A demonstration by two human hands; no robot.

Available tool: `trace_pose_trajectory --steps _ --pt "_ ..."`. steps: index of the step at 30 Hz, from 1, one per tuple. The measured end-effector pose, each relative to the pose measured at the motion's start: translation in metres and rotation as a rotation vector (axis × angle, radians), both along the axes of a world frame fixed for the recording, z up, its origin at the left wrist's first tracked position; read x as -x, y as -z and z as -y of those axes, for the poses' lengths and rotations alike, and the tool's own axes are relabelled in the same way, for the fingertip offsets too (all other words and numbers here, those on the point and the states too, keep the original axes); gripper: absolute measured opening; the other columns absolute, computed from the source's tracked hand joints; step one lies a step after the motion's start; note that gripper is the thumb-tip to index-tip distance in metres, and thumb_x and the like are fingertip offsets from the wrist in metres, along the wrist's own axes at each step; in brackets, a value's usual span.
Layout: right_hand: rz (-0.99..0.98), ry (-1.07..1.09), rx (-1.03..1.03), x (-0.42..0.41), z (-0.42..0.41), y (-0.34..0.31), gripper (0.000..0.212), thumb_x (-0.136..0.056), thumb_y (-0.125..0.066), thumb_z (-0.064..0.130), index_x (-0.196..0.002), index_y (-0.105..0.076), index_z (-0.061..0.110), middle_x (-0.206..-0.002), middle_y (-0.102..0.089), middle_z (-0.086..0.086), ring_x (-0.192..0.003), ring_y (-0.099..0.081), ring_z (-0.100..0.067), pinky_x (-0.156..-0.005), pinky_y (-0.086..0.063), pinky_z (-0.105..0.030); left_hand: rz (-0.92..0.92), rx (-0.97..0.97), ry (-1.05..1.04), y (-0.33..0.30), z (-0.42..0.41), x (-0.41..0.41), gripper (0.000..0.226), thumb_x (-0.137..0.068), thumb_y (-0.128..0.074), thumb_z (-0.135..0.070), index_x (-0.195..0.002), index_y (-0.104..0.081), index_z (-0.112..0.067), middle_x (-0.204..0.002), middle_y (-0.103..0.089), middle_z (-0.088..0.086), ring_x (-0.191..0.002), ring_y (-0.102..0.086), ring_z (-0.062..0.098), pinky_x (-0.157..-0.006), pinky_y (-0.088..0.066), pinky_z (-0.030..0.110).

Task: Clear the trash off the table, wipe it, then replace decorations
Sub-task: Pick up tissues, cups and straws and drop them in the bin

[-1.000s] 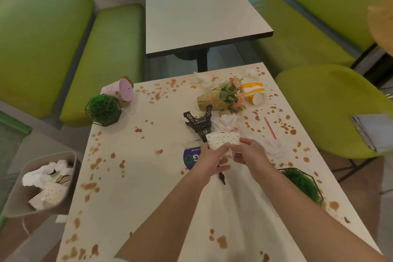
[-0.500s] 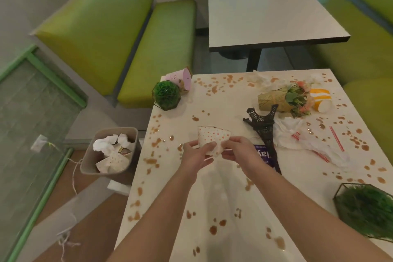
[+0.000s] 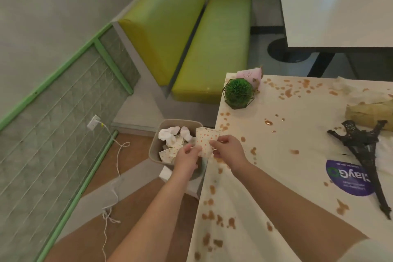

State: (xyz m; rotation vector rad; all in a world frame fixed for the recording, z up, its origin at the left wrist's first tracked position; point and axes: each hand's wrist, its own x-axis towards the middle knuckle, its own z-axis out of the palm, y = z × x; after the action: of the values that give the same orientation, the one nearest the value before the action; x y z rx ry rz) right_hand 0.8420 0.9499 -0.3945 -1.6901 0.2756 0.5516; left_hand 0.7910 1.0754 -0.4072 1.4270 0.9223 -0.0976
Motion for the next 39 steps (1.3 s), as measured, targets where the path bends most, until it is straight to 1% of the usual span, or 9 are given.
trace_pose_trajectory --steps 3,5,8,12,14,17,23,30,39 --pt "0.081 -0.029 0.101 -0.008 -0.045 0.002 0.018 -0.087 -0.072 0.024 -0.098 -0.058 0.018 -0.102 -0.065 -0.003 -0.093 -0.065 -0.022 -0.085 -0.056 -0.036 -0.026 -0.096 0.012 0.001 -0.041 0.005 0.033 -0.096 -0.06 -0.027 -0.127 -0.054 -0.021 -0.128 -0.057 0.002 -0.115 -0.055 0.022 -0.099 -0.048 0.039" --pt "0.128 -0.044 0.169 -0.016 -0.068 0.004 0.018 -0.089 -0.07 0.025 -0.102 -0.058 0.019 -0.1 -0.062 0.002 -0.091 -0.061 -0.016 -0.08 -0.051 -0.028 -0.042 -0.144 0.029 0.001 -0.061 0.007 0.036 -0.096 -0.057 -0.026 -0.131 -0.053 -0.018 -0.13 -0.057 0.002 -0.119 -0.054 0.023 -0.104 -0.045 0.043" --pt "0.173 -0.043 0.217 -0.027 -0.092 0.008 0.015 -0.092 -0.066 0.023 -0.105 -0.059 0.019 -0.107 -0.065 -0.001 -0.09 -0.058 -0.013 -0.079 -0.049 -0.027 -0.028 -0.22 0.058 -0.001 -0.08 0.005 0.036 -0.096 -0.055 -0.02 -0.132 -0.053 -0.016 -0.127 -0.057 0.001 -0.116 -0.055 0.021 -0.103 -0.046 0.043" --pt "0.098 -0.101 0.292 -0.028 -0.099 0.02 0.037 -0.098 -0.056 0.022 -0.134 -0.055 0.013 -0.129 -0.061 -0.005 -0.111 -0.06 -0.022 -0.087 -0.048 -0.029 -0.021 -0.249 0.125 0.001 -0.091 0.0 0.031 -0.096 -0.051 -0.012 -0.126 -0.057 -0.019 -0.121 -0.059 -0.001 -0.111 -0.057 0.019 -0.092 -0.048 0.033" --pt "0.057 -0.097 0.302 -0.023 -0.09 0.027 0.036 -0.097 -0.055 0.022 -0.132 -0.057 0.015 -0.128 -0.061 -0.004 -0.109 -0.061 -0.025 -0.089 -0.052 -0.034 -0.019 -0.236 0.143 0.002 -0.087 -0.001 0.026 -0.096 -0.052 -0.014 -0.119 -0.059 -0.024 -0.122 -0.061 0.0 -0.112 -0.058 0.02 -0.092 -0.049 0.034" --pt "0.066 -0.103 0.291 -0.018 -0.069 0.032 0.025 -0.095 -0.056 0.021 -0.116 -0.068 0.015 -0.113 -0.065 0.002 -0.101 -0.062 -0.022 -0.093 -0.053 -0.037 -0.013 -0.242 0.195 0.001 -0.074 -0.006 0.019 -0.097 -0.052 -0.017 -0.112 -0.057 -0.028 -0.124 -0.06 -0.001 -0.116 -0.056 0.02 -0.103 -0.046 0.041" --pt "0.085 0.042 0.196 -0.013 -0.01 0.021 0.008 -0.094 -0.06 0.024 -0.098 -0.065 0.019 -0.094 -0.067 0.001 -0.086 -0.066 -0.021 -0.088 -0.056 -0.041 0.033 -0.244 0.32 -0.007 -0.028 -0.023 0.02 -0.097 -0.051 -0.018 -0.112 -0.059 -0.028 -0.119 -0.063 -0.003 -0.112 -0.058 0.019 -0.102 -0.046 0.038" --pt "0.099 0.215 0.105 -0.009 0.086 -0.007 0.019 -0.09 -0.061 0.022 -0.097 -0.067 0.006 -0.087 -0.067 -0.002 -0.071 -0.061 -0.017 -0.074 -0.052 -0.034 0.12 -0.246 0.525 -0.028 0.069 -0.051 0.025 -0.098 -0.051 -0.021 -0.121 -0.06 -0.022 -0.111 -0.063 -0.002 -0.091 -0.059 0.013 -0.063 -0.044 0.023" --pt "0.123 0.319 0.149 -0.012 0.216 -0.017 0.014 -0.093 -0.059 0.022 -0.093 -0.066 0.01 -0.086 -0.068 -0.004 -0.073 -0.062 -0.02 -0.075 -0.054 -0.038 0.154 -0.273 0.67 -0.04 0.207 -0.067 0.022 -0.098 -0.051 -0.025 -0.117 -0.061 -0.022 -0.112 -0.065 -0.001 -0.087 -0.063 0.013 -0.068 -0.044 0.025"
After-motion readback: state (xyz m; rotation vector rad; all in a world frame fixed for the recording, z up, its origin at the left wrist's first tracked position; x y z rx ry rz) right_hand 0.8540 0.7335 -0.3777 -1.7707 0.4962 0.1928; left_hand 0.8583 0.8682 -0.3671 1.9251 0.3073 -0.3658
